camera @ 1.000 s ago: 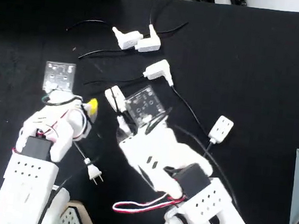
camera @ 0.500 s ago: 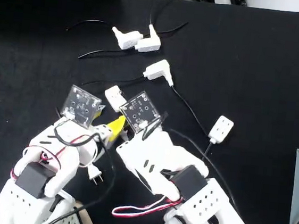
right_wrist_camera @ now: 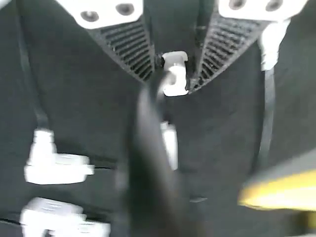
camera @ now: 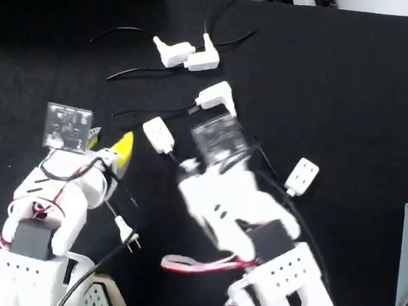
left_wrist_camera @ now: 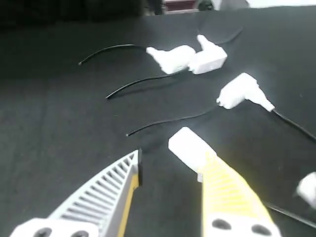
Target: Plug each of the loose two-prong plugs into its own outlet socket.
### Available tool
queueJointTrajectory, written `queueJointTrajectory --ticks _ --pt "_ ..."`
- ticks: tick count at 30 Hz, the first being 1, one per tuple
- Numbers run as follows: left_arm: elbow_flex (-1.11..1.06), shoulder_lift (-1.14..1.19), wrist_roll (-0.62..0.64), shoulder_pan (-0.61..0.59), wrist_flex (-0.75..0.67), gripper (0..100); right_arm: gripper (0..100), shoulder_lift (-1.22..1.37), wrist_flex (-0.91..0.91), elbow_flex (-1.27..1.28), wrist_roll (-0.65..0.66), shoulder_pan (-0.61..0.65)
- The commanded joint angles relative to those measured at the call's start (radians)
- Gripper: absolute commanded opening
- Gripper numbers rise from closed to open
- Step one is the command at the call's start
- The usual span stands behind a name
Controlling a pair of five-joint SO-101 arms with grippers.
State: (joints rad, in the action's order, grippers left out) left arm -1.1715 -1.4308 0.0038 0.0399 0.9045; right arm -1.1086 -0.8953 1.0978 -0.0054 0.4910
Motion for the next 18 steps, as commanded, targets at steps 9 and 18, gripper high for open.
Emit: queueJointTrajectory --ticks 9,18 --pt "0.372 0.703 0.14 0.031 -0.018 25 1.1 -0.016 0.143 0.079 -0.017 -0.27" --pt "0.762 1.3 0.21 0.065 0.061 31 1.1 -0.015 0.186 0.117 -0.012 -0.275"
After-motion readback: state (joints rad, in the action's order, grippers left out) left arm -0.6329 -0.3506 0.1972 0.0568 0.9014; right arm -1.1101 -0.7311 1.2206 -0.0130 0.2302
